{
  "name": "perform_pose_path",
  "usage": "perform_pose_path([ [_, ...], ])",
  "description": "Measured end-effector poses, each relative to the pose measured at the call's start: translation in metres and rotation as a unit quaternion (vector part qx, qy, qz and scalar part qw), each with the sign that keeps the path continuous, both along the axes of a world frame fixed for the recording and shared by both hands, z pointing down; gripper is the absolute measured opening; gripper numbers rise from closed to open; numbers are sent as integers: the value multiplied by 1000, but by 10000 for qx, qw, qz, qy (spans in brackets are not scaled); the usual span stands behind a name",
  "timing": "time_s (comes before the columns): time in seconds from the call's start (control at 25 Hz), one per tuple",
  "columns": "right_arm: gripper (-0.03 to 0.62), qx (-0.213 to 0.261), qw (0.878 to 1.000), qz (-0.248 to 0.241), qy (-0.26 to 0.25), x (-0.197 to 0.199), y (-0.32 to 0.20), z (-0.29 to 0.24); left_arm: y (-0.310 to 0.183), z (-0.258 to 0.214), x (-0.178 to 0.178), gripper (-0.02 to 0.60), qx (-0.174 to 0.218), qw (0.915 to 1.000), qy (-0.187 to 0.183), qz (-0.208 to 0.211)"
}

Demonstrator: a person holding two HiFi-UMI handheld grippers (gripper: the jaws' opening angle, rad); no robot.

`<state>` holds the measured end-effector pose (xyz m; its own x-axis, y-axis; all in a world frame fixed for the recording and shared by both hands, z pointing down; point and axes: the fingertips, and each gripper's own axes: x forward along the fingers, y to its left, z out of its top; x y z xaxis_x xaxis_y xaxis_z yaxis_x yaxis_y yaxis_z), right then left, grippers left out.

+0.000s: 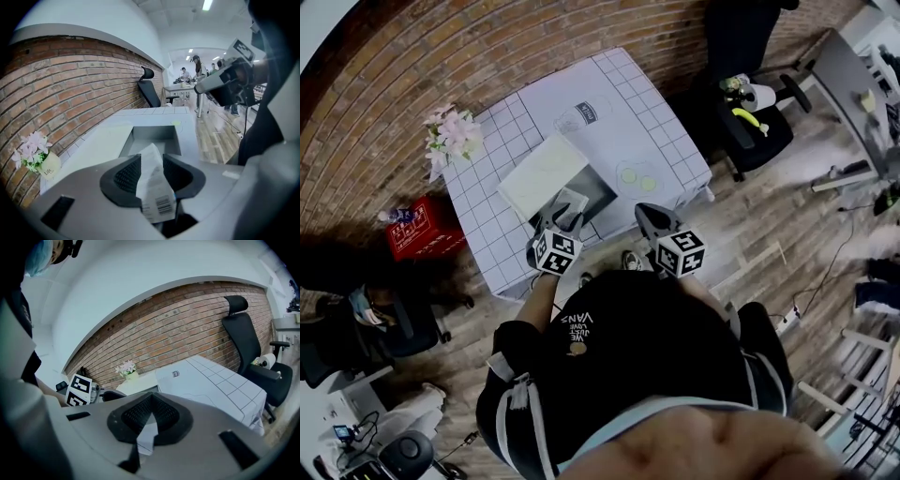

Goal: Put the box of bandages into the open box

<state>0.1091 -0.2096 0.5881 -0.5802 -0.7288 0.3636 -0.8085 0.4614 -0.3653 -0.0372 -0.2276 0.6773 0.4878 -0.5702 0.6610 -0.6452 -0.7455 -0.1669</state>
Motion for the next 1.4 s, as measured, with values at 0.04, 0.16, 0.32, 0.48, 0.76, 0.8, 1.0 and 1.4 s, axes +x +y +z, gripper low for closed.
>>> perform_pose_path([
  [0.04, -5, 4, 10000, 21, 14, -2, 1, -1, -1, -3, 0, 137, 26, 10000, 69, 18],
  [0.16, -6, 13, 9999, 97, 40, -6, 5, -3, -1, -11, 1, 137, 102, 9995, 296, 77],
  [0.32, -6, 62, 9998, 203, 36, -13, 10, -7, 3, -24, 1, 137, 227, 9978, 618, 57],
  [0.48, -6, 126, 9993, 347, -11, -23, 17, -9, 11, -45, -4, 136, 410, 9937, 1041, 69],
  [0.76, -5, 268, 9971, 700, -86, -40, 35, -15, 29, -86, -29, 23, 671, 9836, 1674, 32],
  [0.8, -5, 294, 9966, 766, -90, -42, 38, -16, 31, -90, -33, 18, 682, 9821, 1754, 41],
  [1.0, -6, 412, 9937, 1037, -89, -56, 57, -23, 52, -104, -50, 12, 654, 9762, 2062, 187],
  [1.4, -5, 455, 9905, 1292, 106, -74, 95, -24, 92, -112, -74, 11, 534, 9684, 2424, 241],
])
